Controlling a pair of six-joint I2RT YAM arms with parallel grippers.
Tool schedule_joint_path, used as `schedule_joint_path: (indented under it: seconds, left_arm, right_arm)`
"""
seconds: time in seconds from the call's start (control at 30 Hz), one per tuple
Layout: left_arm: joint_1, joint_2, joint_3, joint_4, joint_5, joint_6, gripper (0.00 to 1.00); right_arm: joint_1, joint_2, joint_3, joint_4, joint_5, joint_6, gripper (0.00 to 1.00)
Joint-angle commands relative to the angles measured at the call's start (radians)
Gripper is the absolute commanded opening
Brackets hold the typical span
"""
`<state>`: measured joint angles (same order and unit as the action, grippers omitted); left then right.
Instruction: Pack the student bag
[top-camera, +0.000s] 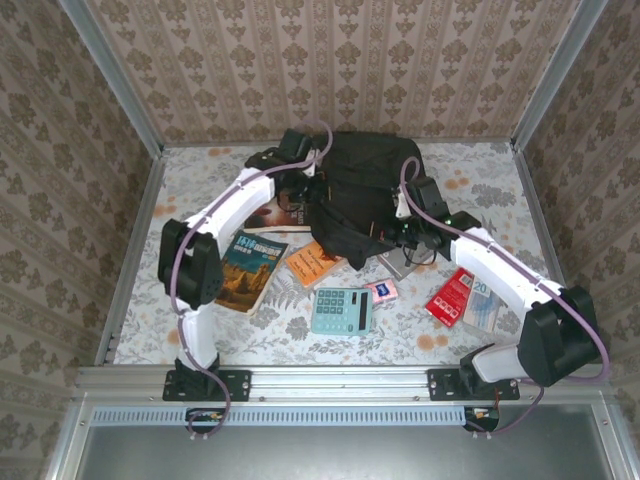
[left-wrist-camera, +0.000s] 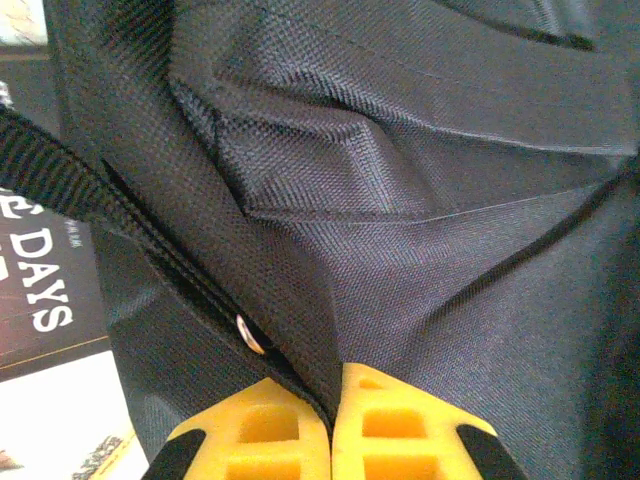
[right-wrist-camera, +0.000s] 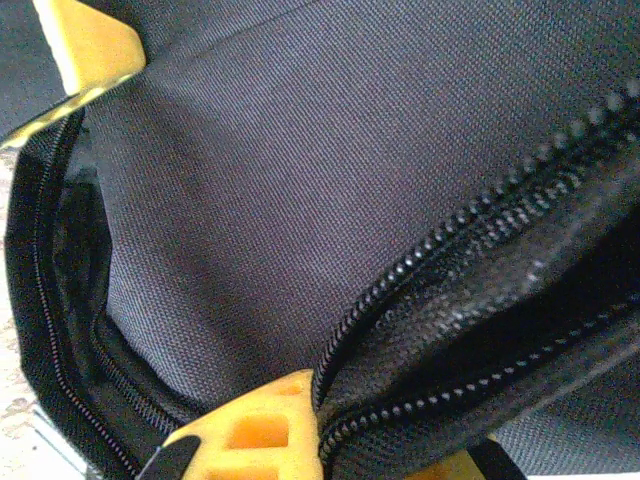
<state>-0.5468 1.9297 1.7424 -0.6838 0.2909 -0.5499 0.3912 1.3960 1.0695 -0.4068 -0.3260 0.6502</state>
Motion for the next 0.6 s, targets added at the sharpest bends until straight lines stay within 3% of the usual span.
schedule_joint_path:
  seconds: [0.0,0.13,0.37,0.57]
  left_arm:
    - [0.017,-0.169,-0.060,0.046,0.010,-0.016,0.00]
    - [0.015,-0.284,-0.139,0.059,-0.040,-0.024,0.00]
    - [0.055,-0.500,-0.171,0.006,-0.236,0.011,0.00]
    - [0.117,-0.570,-0.211,-0.020,-0.222,-0.001,0.02]
  right_arm:
    - [0.003,0.050,0.128,0.078,-0.047,-0.054,0.00]
    - [0.033,0.119,0.286,0.045,-0.121,-0.141,0.00]
    - [0.071,0.224,0.529,0.000,-0.145,-0.271,0.00]
    - [0.078,0.330,0.612,-0.067,-0.136,-0.321,0.00]
